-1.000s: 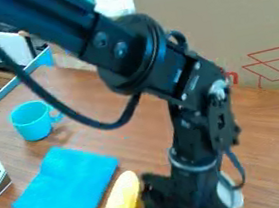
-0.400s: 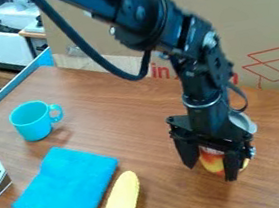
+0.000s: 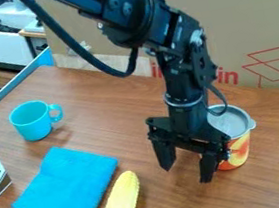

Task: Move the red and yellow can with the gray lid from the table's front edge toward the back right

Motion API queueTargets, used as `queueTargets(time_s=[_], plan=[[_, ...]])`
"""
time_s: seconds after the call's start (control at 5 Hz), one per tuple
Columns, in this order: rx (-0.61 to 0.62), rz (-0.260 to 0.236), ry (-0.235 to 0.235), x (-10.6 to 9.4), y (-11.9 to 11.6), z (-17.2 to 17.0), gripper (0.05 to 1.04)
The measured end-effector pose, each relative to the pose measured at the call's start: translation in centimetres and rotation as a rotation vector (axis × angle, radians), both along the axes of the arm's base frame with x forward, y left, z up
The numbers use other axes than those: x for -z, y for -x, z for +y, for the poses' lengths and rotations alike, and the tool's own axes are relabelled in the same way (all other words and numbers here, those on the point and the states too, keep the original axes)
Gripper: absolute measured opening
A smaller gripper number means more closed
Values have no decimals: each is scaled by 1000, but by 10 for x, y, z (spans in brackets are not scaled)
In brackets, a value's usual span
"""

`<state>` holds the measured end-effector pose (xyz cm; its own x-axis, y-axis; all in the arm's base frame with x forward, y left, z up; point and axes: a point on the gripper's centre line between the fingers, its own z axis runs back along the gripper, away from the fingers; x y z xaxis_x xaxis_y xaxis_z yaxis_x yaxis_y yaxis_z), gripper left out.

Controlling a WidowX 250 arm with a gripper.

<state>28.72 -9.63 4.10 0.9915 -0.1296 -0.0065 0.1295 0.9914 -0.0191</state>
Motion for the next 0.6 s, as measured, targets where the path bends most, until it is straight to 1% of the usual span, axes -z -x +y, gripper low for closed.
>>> queueTargets(time_s=[0.2, 0.4, 0.6], plan=[[55, -23, -40, -30, 18, -13, 999], [122, -44, -90, -70, 46, -21, 999], [124, 32, -130, -82, 62, -20, 999]])
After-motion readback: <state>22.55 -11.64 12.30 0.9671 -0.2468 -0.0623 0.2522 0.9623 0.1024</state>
